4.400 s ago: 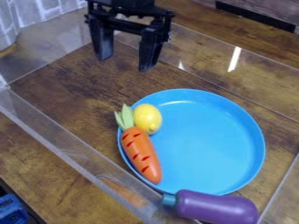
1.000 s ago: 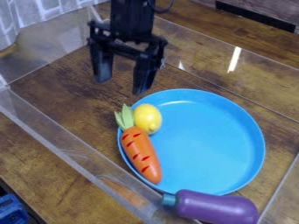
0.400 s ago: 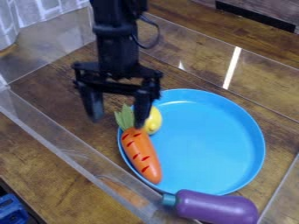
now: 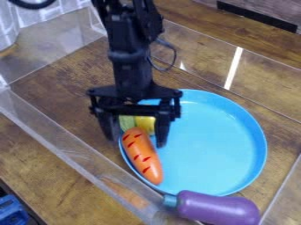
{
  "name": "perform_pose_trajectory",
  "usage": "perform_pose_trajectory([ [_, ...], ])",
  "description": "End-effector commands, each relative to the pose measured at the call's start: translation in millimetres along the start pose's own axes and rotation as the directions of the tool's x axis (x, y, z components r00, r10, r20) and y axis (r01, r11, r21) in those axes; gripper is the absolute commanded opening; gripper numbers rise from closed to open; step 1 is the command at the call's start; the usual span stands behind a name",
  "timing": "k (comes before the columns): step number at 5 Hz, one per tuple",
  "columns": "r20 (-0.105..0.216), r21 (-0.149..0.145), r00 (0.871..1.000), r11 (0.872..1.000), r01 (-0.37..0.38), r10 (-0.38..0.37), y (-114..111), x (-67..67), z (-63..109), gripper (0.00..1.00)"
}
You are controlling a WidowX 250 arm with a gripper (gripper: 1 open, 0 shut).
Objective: Move the carrot to the right side
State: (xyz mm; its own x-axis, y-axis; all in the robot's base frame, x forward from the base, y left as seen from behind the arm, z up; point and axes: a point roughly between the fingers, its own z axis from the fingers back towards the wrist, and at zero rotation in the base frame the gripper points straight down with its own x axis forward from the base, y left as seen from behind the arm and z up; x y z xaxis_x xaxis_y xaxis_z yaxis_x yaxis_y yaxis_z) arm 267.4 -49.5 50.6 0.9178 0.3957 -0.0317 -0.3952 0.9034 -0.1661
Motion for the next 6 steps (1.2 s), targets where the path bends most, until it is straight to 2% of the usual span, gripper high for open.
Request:
perform_pose_trajectory([
  [1, 0.036, -0.044, 0.999, 0.999, 0.014, -0.012, -11, 3.2, -5.5, 1.0],
  [2, 0.047, -0.058, 0.998, 0.997, 0.049, -0.046, -1, 1.8, -15.9, 1.0],
  [3, 0.051, -0.068, 0.996, 0.994, 0.082, -0.079, 8, -1.8, -16.4, 1.0],
  [4, 0.049, -0.07, 0.992, 0.991, 0.118, -0.115, 9, 1.7, -15.2, 1.0],
  [6, 0.039, -0.085, 0.98, 0.976, 0.2, -0.197, 1, -0.4, -15.1, 1.0],
])
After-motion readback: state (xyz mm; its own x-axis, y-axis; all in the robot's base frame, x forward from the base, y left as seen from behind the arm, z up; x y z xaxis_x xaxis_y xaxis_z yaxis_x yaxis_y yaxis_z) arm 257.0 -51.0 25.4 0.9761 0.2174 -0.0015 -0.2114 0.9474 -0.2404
